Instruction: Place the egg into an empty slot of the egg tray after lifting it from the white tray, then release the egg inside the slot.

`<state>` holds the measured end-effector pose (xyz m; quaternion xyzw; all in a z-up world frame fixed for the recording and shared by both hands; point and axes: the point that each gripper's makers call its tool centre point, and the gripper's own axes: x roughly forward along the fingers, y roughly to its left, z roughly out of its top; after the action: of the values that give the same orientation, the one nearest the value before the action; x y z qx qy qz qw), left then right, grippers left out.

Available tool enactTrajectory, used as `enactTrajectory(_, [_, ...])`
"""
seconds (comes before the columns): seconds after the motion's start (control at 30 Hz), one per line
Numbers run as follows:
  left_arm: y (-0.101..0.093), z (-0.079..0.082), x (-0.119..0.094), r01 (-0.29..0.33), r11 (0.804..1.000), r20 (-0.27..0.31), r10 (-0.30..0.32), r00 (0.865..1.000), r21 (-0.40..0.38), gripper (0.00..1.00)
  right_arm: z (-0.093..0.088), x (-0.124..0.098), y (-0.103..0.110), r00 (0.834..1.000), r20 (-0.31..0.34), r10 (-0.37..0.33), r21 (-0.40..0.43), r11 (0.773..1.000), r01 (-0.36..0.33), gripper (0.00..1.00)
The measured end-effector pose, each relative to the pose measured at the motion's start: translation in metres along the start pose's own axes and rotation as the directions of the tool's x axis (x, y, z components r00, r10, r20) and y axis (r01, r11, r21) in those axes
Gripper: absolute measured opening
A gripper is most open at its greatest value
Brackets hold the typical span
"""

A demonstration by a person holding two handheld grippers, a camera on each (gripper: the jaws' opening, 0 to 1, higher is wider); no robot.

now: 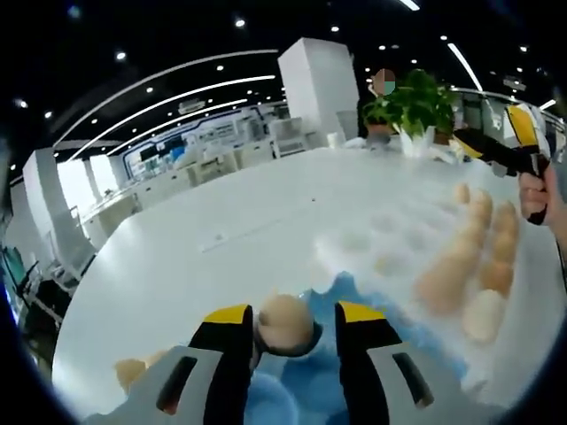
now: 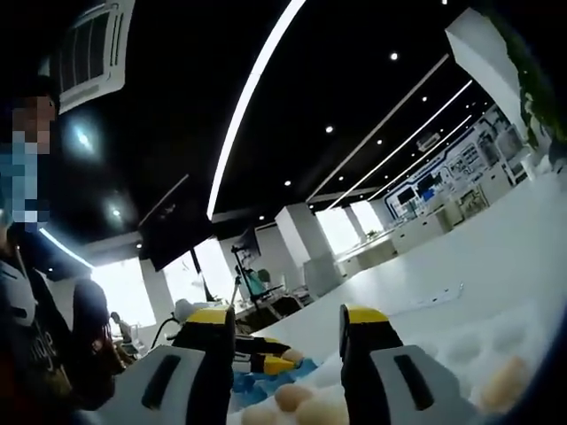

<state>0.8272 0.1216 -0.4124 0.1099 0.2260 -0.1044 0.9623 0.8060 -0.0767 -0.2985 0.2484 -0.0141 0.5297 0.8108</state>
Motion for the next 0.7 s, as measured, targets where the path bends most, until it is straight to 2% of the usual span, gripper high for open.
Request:
enactTrajectory(0.13, [-0.001, 0.008, -0.006, 0.001, 1.0, 0.018, -0.001, 1.0, 0.011, 0.38, 0.004, -0.003, -0.01, 0.999, -0.003, -0.04, -0.024, 0.999, 0.04, 0.49])
enactTrajectory(0.23, [-0.001, 0.013, -0.008, 0.002, 1.0, 0.027, -0.003, 1.0, 0.019, 0.4, -0.001, -0.005, -0.018, 0.996, -0.035, -0.08, -0.069, 0.995, 0.077, 0.49])
enactTrajectory(0.37, [-0.006, 0.017, -0.013, 0.01, 1.0, 0.037, -0.011, 0.999, 0.025, 0.41, 0.0, -0.006, -0.021, 0.994, -0.055, -0.098, -0.114, 0.989, 0.091, 0.49])
enactTrajectory(0.5, [-0.012, 0.02, -0.021, 0.022, 0.999, 0.056, -0.024, 0.998, 0.024, 0.43, 0.001, -0.014, -0.033, 0.982, -0.098, -0.16, -0.212, 0.968, 0.137, 0.49])
enactTrajectory(0.63, [-0.022, 0.023, -0.028, 0.053, 0.998, 0.074, -0.054, 0.996, 0.019, 0.46, 0.001, -0.019, -0.043, 0.975, -0.123, -0.185, -0.237, 0.96, 0.152, 0.49])
enactTrajectory(0.7, [-0.027, 0.026, -0.032, 0.072, 0.997, 0.084, -0.073, 0.994, 0.019, 0.47, 0.0, -0.024, -0.049, 0.966, -0.149, -0.213, -0.284, 0.945, 0.164, 0.49])
